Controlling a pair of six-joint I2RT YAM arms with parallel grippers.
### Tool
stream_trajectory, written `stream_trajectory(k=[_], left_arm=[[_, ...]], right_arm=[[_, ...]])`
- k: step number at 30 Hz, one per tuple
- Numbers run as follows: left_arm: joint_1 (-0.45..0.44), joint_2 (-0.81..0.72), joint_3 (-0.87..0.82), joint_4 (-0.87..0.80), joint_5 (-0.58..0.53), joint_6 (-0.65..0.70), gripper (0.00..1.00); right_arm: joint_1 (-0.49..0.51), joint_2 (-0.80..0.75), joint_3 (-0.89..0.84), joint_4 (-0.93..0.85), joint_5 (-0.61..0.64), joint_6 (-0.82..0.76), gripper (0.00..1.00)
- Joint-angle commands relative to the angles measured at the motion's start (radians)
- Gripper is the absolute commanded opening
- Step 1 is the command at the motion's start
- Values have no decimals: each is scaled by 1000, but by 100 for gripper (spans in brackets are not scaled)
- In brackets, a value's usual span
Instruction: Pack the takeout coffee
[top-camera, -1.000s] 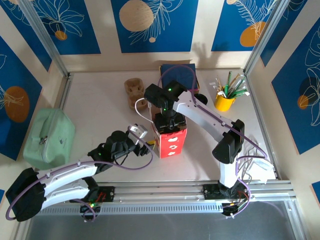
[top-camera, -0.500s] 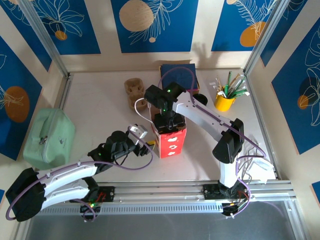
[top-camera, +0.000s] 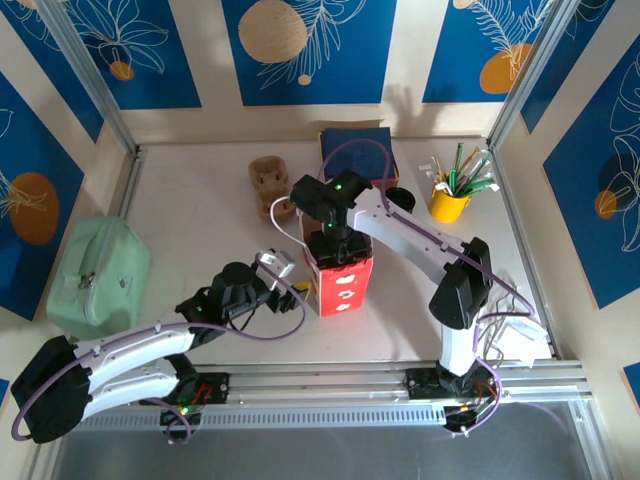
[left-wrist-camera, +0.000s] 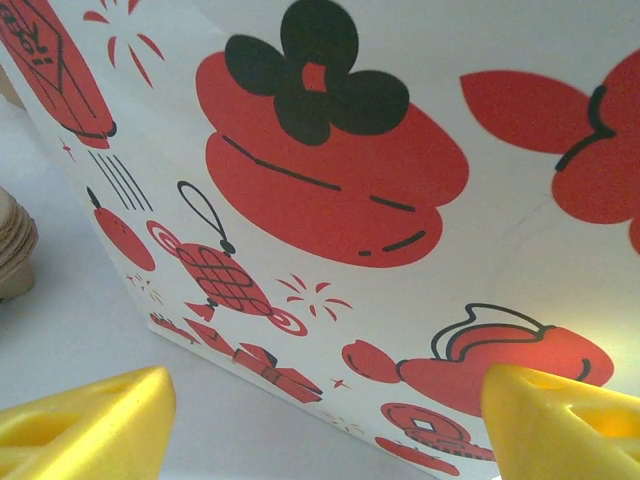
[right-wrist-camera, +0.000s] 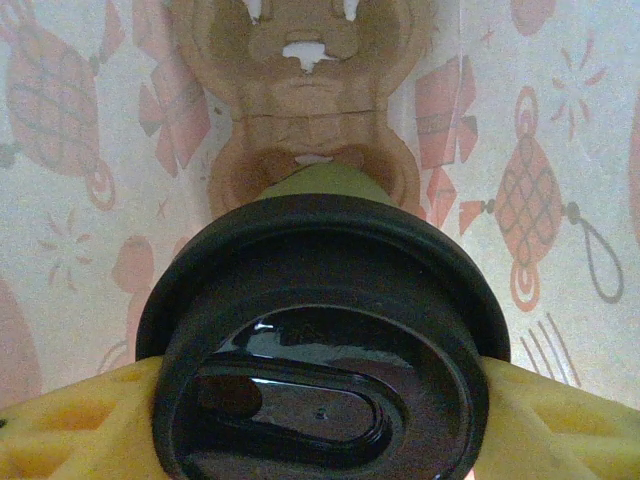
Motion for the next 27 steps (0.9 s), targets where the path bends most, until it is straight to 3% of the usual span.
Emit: stream_trajectory(k=[1,27], left_arm=[[-9,-10,-4,15,-10,11,80],[-9,6,16,11,-22,16,81]], right_arm=[[5,-53,-23,15,-23,28,63],[4,-50,-62,46,-25,34,63]])
